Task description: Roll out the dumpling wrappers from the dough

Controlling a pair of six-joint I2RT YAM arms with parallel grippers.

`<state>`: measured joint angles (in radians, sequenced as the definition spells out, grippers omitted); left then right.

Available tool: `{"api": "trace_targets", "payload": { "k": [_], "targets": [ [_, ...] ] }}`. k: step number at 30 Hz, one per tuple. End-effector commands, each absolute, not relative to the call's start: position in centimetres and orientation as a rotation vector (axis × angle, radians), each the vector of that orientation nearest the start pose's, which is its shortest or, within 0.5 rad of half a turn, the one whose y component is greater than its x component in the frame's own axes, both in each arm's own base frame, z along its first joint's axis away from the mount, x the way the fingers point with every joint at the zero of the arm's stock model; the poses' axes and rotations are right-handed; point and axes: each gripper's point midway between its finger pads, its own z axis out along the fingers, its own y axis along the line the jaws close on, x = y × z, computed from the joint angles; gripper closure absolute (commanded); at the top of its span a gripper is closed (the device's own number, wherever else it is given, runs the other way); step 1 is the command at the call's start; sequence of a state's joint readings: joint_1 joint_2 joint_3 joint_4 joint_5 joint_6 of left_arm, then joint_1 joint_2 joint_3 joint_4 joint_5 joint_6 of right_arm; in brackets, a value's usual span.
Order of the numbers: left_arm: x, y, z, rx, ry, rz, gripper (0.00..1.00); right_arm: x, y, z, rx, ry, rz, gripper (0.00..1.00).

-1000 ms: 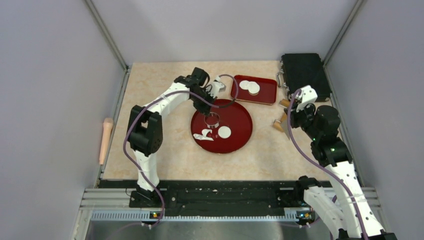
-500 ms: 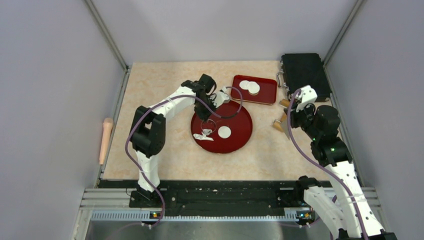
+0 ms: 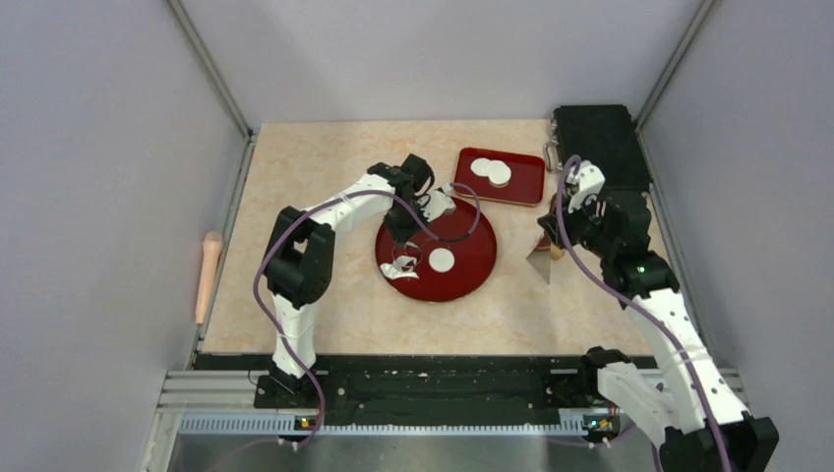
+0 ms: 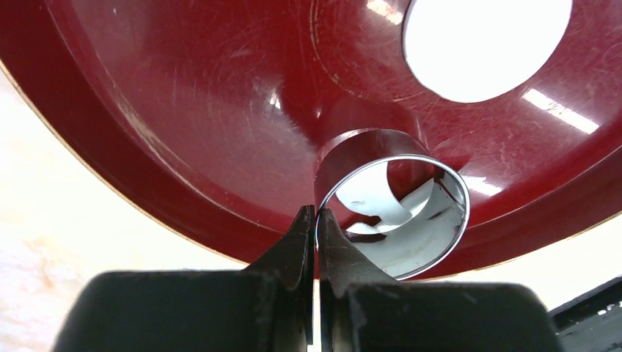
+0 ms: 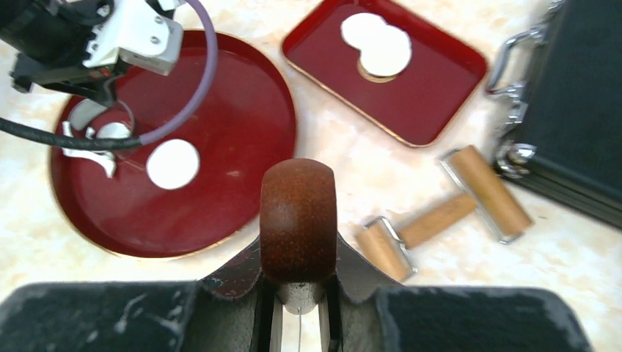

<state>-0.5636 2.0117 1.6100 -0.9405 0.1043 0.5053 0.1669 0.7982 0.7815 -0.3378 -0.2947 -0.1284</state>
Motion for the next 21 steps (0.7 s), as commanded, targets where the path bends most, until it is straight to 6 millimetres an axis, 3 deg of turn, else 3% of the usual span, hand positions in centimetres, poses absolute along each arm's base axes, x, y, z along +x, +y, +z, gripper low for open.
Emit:
{"api": "trace_targets", "payload": {
  "k": [1,7,10,15,19,21],
  "targets": [
    [34.4,-20.3,8.0,1.494,2.483,-0.073,1.00,30.3,12.2,28.1,-0.417,1.759,0.513,1.00],
    [34.5,-20.0,8.1,1.436,2.509,-0.080,1.00,34.4,14.5,30.9,-0.299,1.662,0.696,1.00],
    [35.0,-20.2,9.0,1.365,2.512,-0.143,1.00,36.2,15.7,30.8,-0.277,1.616,0.789,1.00],
    [36.1,-19.4,10.7,1.278,2.495,-0.191,0.82,39.9,16.8,28.4,-0.265,1.639,0.852,1.00],
    [36.6,-19.0,11.7,1.189,2.485,-0.274,0.62,42.4,17.4,27.0,-0.261,1.669,0.980,1.00],
    [37.2,-18.7,12.9,1.124,2.457,-0.328,0.53,43.6,17.9,25.3,-0.259,1.721,1.042,1.00]
  ]
}}
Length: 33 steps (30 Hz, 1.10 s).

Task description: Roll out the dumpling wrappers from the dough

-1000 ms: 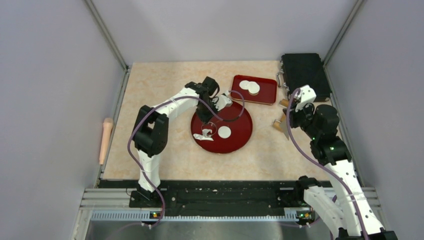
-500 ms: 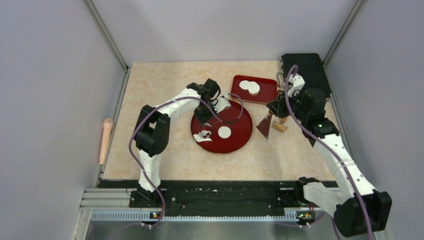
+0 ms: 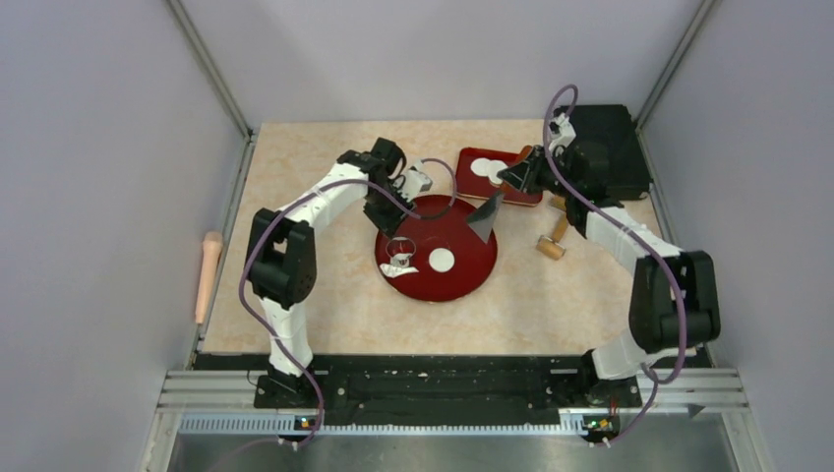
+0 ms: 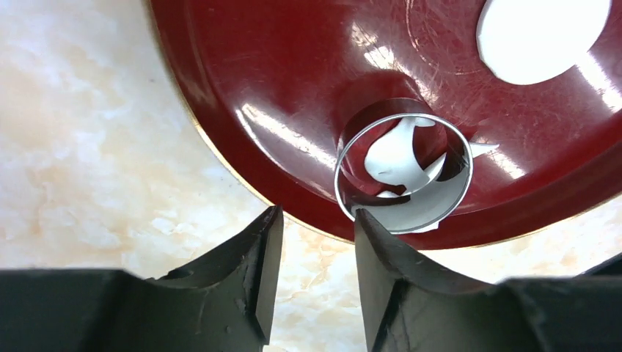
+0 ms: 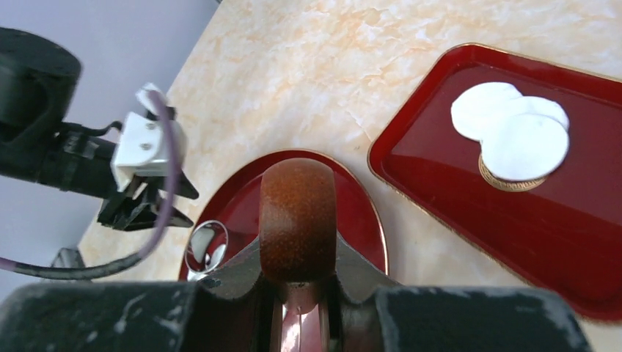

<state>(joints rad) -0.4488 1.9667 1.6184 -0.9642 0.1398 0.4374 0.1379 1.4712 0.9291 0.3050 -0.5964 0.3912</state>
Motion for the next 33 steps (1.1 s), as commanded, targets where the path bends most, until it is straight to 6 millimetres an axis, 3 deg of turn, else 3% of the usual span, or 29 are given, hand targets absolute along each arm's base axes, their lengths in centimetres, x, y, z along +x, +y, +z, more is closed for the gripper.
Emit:
{"api": "trace_targets", "payload": {
  "k": [1,5,7,17,26,33],
  "targets": [
    [37.5,-18.5,13.5,1.084,2.441,-0.360,0.50,43.7,18.2,25.2,-0.271,1.727,1.071,1.00],
    [39.1,-17.0,15.7,0.920,2.385,-0.451,0.42,44.8,19.2,23.0,-0.287,1.754,1.162,1.00],
    [39.9,-16.4,15.5,0.867,2.386,-0.434,0.41,45.5,19.6,22.1,-0.310,1.764,1.201,1.00],
    [42.2,-13.0,9.8,0.784,2.538,-0.199,0.39,49.2,21.0,18.5,-0.401,1.770,1.304,1.00],
    [43.0,-12.7,7.6,0.816,2.596,-0.167,0.39,49.2,22.0,14.8,-0.504,1.797,1.383,1.00],
    [43.1,-13.2,6.9,0.831,2.617,-0.203,0.39,47.9,23.2,12.2,-0.550,1.808,1.441,1.00]
  ]
}}
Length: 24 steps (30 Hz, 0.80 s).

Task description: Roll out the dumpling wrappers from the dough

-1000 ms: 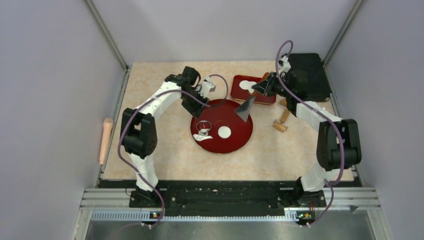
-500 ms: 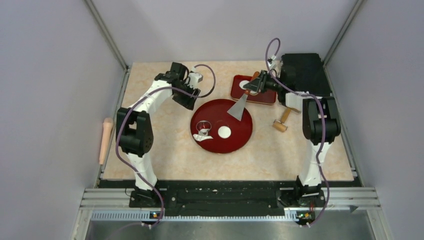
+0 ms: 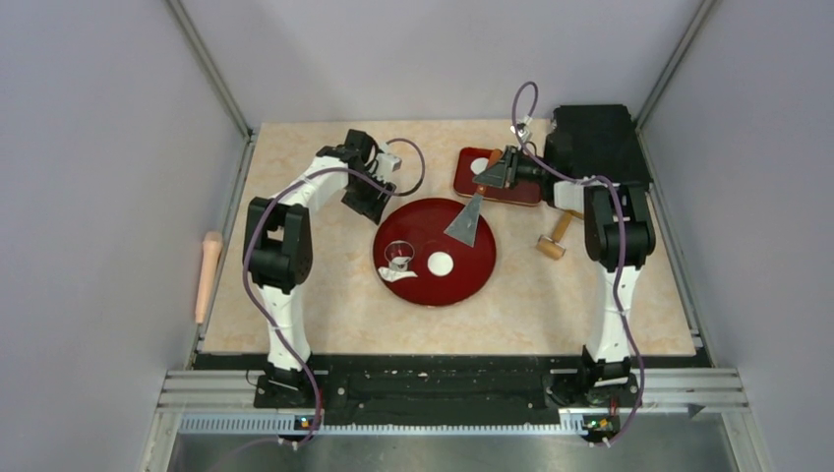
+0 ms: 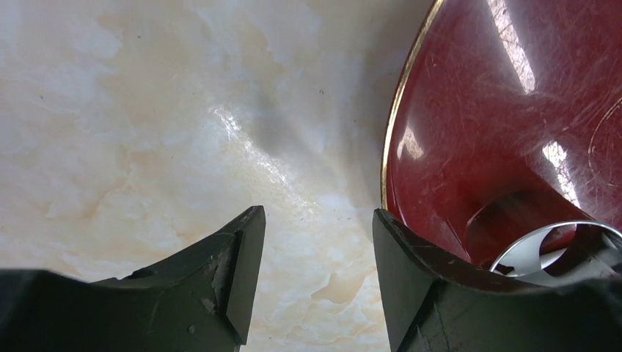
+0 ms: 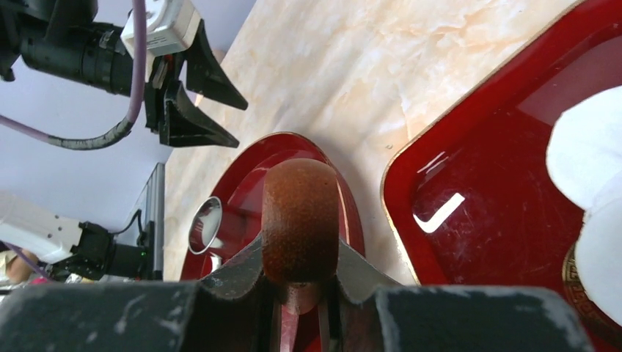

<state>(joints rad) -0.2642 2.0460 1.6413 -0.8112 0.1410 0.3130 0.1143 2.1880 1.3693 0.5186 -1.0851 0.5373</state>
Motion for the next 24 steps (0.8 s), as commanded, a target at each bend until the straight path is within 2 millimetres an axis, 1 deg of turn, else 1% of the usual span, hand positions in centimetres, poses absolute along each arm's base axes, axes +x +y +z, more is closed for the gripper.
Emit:
{"api": "trace_targets", "payload": {
  "k": [1,4,7,13,18,22,24],
  "targets": [
    [43.1,-13.3,6.8,0.834,2.619,-0.211,0.39,47.6,23.3,12.0,-0.557,1.803,1.446,1.00],
    [43.0,-13.4,6.5,0.840,2.624,-0.221,0.39,46.7,23.8,11.3,-0.560,1.814,1.479,1.00],
    [42.8,-13.5,6.1,0.845,2.637,-0.237,0.39,46.0,24.1,11.3,-0.557,1.787,1.518,1.00],
    [42.6,-13.7,5.1,0.854,2.665,-0.253,0.39,46.0,24.5,10.7,-0.523,1.815,1.570,1.00],
    [42.3,-14.1,4.2,0.853,2.696,-0.294,0.39,45.8,24.9,10.8,-0.531,1.814,1.574,1.00],
    [42.0,-14.6,4.0,0.848,2.697,-0.343,0.39,45.7,25.2,10.5,-0.547,1.822,1.568,1.00],
    [42.1,-14.7,4.3,0.822,2.694,-0.348,0.40,45.5,25.4,10.1,-0.548,1.832,1.568,1.00]
  ]
}}
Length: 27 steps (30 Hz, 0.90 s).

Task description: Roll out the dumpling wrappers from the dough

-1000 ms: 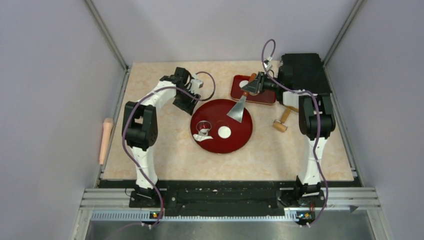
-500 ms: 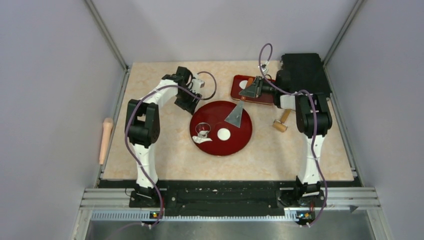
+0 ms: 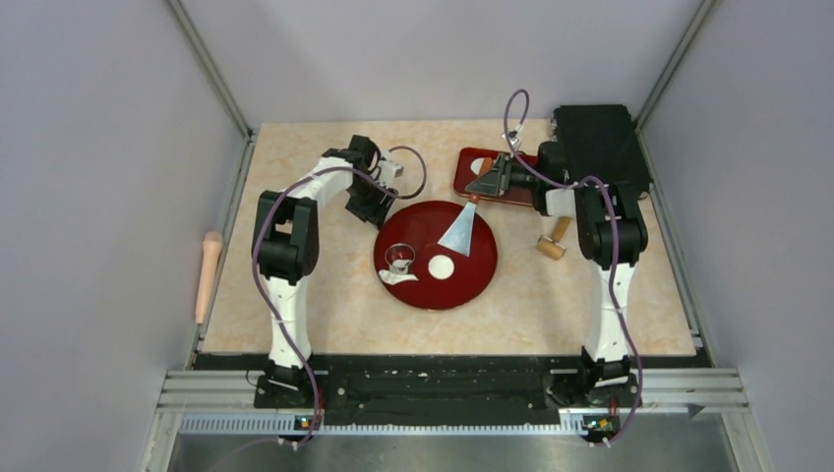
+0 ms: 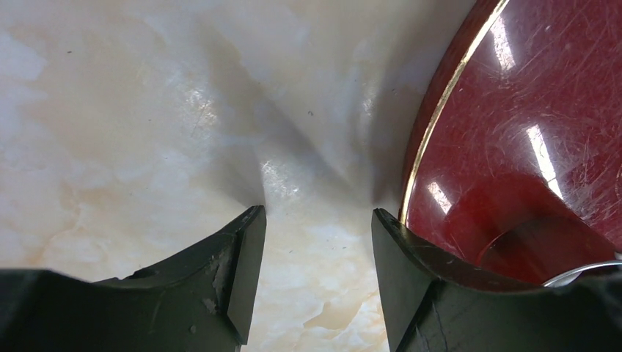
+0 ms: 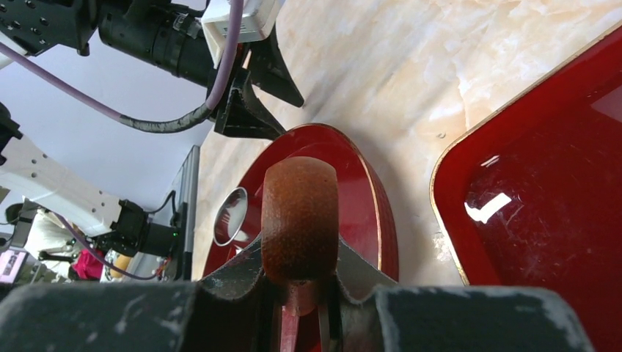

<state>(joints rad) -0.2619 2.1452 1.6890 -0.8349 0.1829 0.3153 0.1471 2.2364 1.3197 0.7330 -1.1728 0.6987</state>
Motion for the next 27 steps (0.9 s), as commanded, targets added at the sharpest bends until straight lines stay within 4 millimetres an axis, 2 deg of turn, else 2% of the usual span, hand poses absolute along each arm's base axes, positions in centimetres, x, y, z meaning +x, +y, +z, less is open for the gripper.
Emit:
{"api": "trace_targets", "payload": {
  "k": [1,6,10,15,19,25,27],
  "targets": [
    [42.4,-14.6,4.8,0.792,2.680,-0.346,0.40,45.5,25.5,9.9,-0.548,1.837,1.570,1.00],
    [44.6,-13.2,8.3,0.628,2.554,-0.362,0.39,45.3,25.6,9.2,-0.552,1.855,1.569,1.00],
    [43.3,-14.6,9.4,0.704,2.524,-0.510,0.40,45.2,25.7,9.0,-0.554,1.863,1.577,1.00],
    [41.7,-15.6,7.0,0.795,2.586,-0.560,0.42,45.3,25.7,9.1,-0.559,1.865,1.574,1.00],
    [41.3,-15.8,5.2,0.813,2.635,-0.539,0.45,45.2,25.8,9.0,-0.560,1.872,1.574,1.00],
    [41.1,-16.1,3.9,0.841,2.670,-0.516,0.47,44.9,25.8,8.8,-0.574,1.888,1.567,1.00],
    [41.0,-16.2,3.4,0.852,2.682,-0.489,0.52,44.8,25.8,8.6,-0.582,1.893,1.561,1.00]
  ]
}}
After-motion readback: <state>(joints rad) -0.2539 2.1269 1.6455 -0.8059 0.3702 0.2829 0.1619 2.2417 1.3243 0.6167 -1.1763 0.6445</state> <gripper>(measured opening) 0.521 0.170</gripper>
